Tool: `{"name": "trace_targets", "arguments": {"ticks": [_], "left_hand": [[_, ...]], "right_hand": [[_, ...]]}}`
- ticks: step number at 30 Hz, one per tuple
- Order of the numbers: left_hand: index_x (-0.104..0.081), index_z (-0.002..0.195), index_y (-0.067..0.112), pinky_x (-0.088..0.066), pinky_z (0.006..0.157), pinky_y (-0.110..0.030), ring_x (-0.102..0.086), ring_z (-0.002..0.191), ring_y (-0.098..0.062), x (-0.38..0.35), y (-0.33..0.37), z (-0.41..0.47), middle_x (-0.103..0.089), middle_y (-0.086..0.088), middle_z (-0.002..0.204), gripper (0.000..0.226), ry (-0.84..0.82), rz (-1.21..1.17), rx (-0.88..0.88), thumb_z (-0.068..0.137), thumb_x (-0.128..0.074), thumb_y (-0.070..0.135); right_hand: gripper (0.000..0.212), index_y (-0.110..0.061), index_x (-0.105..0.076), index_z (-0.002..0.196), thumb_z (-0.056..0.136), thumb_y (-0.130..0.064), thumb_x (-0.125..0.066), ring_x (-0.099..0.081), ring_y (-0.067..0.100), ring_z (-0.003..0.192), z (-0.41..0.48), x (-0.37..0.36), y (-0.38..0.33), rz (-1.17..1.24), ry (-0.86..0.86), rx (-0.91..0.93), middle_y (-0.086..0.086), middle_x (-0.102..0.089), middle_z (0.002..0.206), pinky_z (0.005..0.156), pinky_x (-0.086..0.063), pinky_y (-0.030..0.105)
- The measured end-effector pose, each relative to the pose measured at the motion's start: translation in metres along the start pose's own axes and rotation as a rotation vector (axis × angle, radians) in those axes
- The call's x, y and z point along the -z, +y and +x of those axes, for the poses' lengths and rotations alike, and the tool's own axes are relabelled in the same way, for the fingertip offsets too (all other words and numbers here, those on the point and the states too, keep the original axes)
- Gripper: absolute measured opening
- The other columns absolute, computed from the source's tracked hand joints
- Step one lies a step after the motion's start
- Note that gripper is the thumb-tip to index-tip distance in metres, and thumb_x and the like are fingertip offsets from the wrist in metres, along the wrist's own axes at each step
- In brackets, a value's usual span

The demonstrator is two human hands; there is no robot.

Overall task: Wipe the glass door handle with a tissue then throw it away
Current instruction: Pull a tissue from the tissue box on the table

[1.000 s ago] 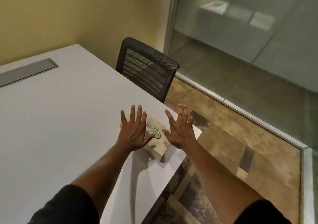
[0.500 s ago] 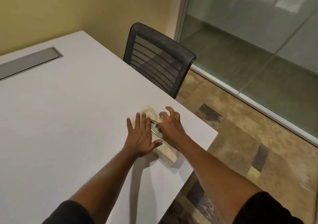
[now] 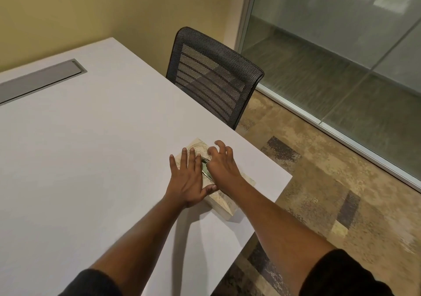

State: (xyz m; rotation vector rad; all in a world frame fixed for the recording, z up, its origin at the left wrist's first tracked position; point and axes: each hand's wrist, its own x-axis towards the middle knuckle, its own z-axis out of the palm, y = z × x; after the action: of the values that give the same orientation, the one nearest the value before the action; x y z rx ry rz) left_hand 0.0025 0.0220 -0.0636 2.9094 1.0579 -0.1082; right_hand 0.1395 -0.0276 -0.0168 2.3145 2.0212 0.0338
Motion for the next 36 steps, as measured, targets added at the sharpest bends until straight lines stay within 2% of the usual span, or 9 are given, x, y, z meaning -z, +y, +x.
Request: {"name": "trace_targets", "arguments": {"ticks": [5, 9, 14, 16, 20, 23, 28, 31, 36], "left_hand": [[-0.002, 0.155, 0.003, 0.002, 0.115, -0.070, 0.010, 0.150, -0.043, 0.001, 0.000, -0.001, 0.000, -0.024, 0.163, 0.118, -0.013, -0.011, 0.003, 0.075, 0.015, 0.088], [0.000, 0.155, 0.004, 0.003, 0.115, -0.069, 0.012, 0.150, -0.044, 0.002, -0.001, -0.001, 0.002, -0.024, 0.163, 0.120, -0.017, -0.011, 0.003, 0.073, 0.016, 0.090], [-0.001, 0.155, 0.002, -0.001, 0.114, -0.070, 0.012, 0.149, -0.045, 0.000, -0.003, -0.001, 0.002, -0.025, 0.163, 0.122, -0.021, -0.007, -0.003, 0.073, 0.016, 0.090], [-0.001, 0.155, 0.001, 0.000, 0.115, -0.070, 0.010, 0.149, -0.046, -0.001, -0.003, -0.001, 0.002, -0.025, 0.163, 0.122, -0.021, -0.013, -0.006, 0.073, 0.012, 0.091], [0.000, 0.155, 0.002, 0.003, 0.115, -0.070, 0.012, 0.149, -0.045, 0.000, -0.003, 0.000, 0.003, -0.025, 0.163, 0.124, -0.034, -0.017, -0.009, 0.072, 0.014, 0.092], [0.002, 0.155, 0.002, 0.006, 0.114, -0.070, 0.013, 0.149, -0.044, 0.003, -0.004, 0.000, 0.005, -0.025, 0.163, 0.126, -0.065, -0.011, -0.008, 0.069, 0.016, 0.093], [0.005, 0.154, 0.000, -0.002, 0.115, -0.070, 0.017, 0.148, -0.045, 0.018, -0.004, -0.002, 0.013, -0.027, 0.161, 0.128, -0.110, 0.012, -0.015, 0.067, 0.011, 0.094], [0.004, 0.154, 0.000, -0.003, 0.117, -0.067, 0.017, 0.149, -0.043, 0.047, 0.001, 0.000, 0.016, -0.026, 0.161, 0.128, -0.065, 0.010, -0.053, 0.066, 0.009, 0.093], [-0.001, 0.156, 0.004, 0.007, 0.118, -0.062, 0.018, 0.149, -0.038, 0.119, 0.043, 0.016, 0.014, -0.021, 0.162, 0.135, 0.062, -0.032, -0.248, 0.058, 0.022, 0.094]], "right_hand": [[0.042, -0.005, -0.065, 0.060, 0.032, -0.022, -0.091, -0.033, 0.037, 0.121, -0.001, -0.002, 0.001, 0.041, 0.026, 0.018, 0.014, -0.057, 0.116, 0.089, -0.034, 0.048], [0.036, -0.001, -0.068, 0.073, 0.046, -0.013, -0.088, -0.040, 0.036, 0.115, -0.004, -0.005, 0.000, 0.071, 0.048, 0.008, 0.015, -0.058, 0.111, 0.086, -0.036, 0.046], [0.030, 0.002, -0.062, 0.097, 0.069, 0.001, -0.069, -0.042, 0.038, 0.114, -0.004, -0.008, 0.000, 0.047, 0.112, -0.022, 0.019, -0.055, 0.114, 0.086, -0.038, 0.045], [0.027, -0.001, -0.058, 0.099, 0.073, 0.005, -0.061, -0.042, 0.035, 0.110, -0.007, -0.009, 0.001, 0.084, 0.148, -0.075, 0.018, -0.054, 0.114, 0.083, -0.037, 0.041], [0.029, -0.004, -0.056, 0.093, 0.070, 0.014, -0.056, -0.045, 0.029, 0.095, -0.016, -0.001, 0.003, 0.356, 0.230, -0.154, 0.017, -0.053, 0.103, 0.074, -0.038, 0.034], [0.019, -0.004, -0.052, 0.088, 0.080, 0.013, -0.052, -0.045, 0.022, 0.086, -0.022, 0.014, 0.002, 0.619, 0.306, -0.204, 0.016, -0.049, 0.098, 0.067, -0.035, 0.025], [0.023, -0.016, -0.042, 0.078, 0.090, 0.004, -0.039, -0.042, 0.015, 0.069, -0.030, 0.060, 0.008, 1.004, 0.410, -0.390, 0.005, -0.050, 0.077, 0.056, -0.035, 0.030], [0.023, -0.015, -0.045, 0.080, 0.096, 0.001, -0.037, -0.048, 0.016, 0.069, -0.045, 0.095, 0.023, 1.128, 0.477, -0.449, 0.003, -0.052, 0.074, 0.060, -0.045, 0.038], [0.029, -0.022, -0.051, 0.077, 0.098, -0.003, -0.044, -0.047, 0.015, 0.072, -0.098, 0.157, 0.050, 1.427, 0.543, -0.619, 0.000, -0.051, 0.076, 0.066, -0.045, 0.033]]}}
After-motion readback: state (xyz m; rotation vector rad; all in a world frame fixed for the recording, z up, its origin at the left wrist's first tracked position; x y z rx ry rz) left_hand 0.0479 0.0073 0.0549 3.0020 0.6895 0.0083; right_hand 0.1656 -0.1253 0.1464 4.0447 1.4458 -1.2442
